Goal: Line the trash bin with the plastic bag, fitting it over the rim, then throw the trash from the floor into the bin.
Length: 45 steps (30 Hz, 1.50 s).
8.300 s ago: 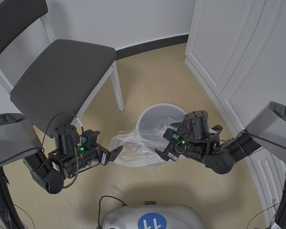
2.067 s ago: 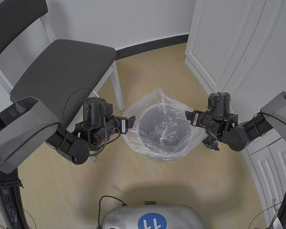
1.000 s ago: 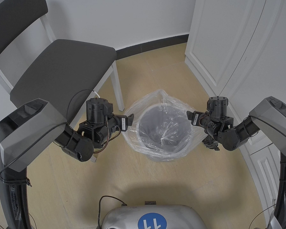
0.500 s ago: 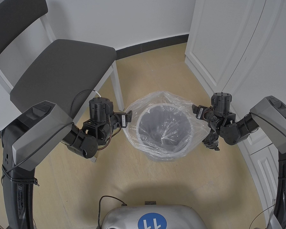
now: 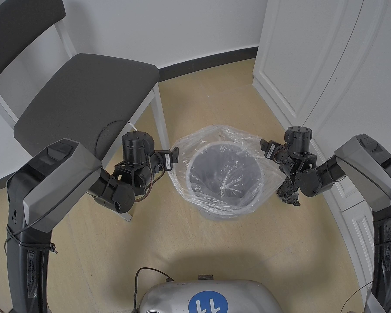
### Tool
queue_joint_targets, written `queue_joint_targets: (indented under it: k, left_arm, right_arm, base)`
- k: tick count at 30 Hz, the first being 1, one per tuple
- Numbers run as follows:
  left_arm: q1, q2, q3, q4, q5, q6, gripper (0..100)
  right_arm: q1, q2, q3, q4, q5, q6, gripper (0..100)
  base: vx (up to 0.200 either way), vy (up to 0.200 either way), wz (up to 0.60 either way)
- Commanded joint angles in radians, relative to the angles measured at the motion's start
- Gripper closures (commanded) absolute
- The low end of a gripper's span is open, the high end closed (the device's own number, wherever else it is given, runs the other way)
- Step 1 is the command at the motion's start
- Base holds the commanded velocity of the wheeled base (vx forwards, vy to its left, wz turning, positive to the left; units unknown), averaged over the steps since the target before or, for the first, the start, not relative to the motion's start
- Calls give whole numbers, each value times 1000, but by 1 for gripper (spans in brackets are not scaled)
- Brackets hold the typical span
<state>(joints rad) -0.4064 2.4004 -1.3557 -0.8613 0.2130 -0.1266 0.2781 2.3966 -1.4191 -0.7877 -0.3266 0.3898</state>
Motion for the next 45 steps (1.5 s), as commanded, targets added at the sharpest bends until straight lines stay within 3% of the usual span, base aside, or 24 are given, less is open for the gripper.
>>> queue_joint_targets:
  k: [1, 15, 21, 32, 39, 45]
  left_arm:
    - [3, 13, -5, 1, 0, 1, 0]
    - [18, 100, -75, 22, 28, 4, 0]
    - [41, 131, -126, 160, 29, 4, 0]
    - [50, 126, -94, 208, 29, 12, 0]
    - [50, -60, 40, 199, 17, 18, 0]
    - [40, -185, 155, 191, 8, 44, 0]
  right_arm:
    - [-2, 29, -15, -1, 0, 0, 0]
    - [-20, 113, -84, -1, 0, 15, 0]
    - [-20, 134, -103, -1, 1, 17, 0]
    - [-23, 124, -99, -2, 0, 23, 0]
    - [0, -125, 114, -18, 1, -14, 0]
    - [12, -228, 273, -51, 3, -137, 0]
  base:
    - [0, 0, 0]
    - [0, 0, 0]
    - [0, 0, 0]
    - [0, 0, 0]
    - [0, 0, 0]
    - [0, 0, 0]
